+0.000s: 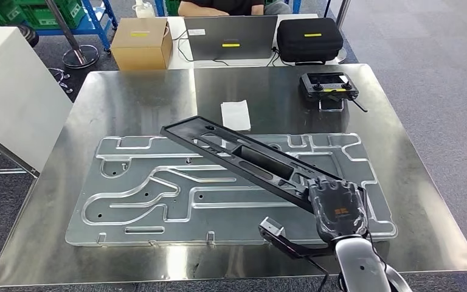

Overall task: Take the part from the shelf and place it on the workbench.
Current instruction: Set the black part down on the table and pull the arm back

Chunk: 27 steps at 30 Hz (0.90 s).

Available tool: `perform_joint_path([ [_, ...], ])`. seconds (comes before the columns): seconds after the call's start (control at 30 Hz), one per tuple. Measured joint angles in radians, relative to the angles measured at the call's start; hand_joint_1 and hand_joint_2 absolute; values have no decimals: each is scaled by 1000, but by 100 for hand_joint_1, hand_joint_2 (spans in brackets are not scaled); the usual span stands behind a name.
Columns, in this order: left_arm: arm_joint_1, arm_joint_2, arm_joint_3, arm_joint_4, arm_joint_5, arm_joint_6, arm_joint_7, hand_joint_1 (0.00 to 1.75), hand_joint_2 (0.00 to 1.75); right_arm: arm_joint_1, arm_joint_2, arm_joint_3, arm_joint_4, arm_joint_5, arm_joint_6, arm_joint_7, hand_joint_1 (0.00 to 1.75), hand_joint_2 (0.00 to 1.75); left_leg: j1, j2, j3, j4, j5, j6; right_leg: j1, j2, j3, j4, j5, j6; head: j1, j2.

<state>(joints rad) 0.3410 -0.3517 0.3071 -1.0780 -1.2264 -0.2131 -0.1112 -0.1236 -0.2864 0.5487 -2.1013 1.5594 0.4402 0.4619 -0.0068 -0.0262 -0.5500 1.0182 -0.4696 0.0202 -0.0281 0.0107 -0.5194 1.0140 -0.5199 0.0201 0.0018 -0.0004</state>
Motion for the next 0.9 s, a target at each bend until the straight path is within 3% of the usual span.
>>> perform_joint_path([
  [0.4,-43,-1,74,73,22,-20,-51,0,0,-124,-8,167,89,0,36,-15,175,175,0,0,-1,0,0,0,0,0,0,-1,0,0,0,0],
  [0.7,-62,-5,32,110,146,35,35,0,0,-142,-10,199,125,0,-8,-70,175,175,0,0,-1,0,0,0,-1,0,0,-1,1,1,0,0],
  [0.83,-64,-4,18,113,112,21,44,0,175,-141,-9,215,130,0,-21,-76,0,175,0,0,-1,1,0,0,-1,0,0,-1,1,1,0,0],
  [0.9,-66,-4,15,117,90,17,46,0,175,-141,-9,221,131,0,-24,-77,0,175,0,0,-1,0,0,0,-1,0,0,-2,1,1,0,0],
])
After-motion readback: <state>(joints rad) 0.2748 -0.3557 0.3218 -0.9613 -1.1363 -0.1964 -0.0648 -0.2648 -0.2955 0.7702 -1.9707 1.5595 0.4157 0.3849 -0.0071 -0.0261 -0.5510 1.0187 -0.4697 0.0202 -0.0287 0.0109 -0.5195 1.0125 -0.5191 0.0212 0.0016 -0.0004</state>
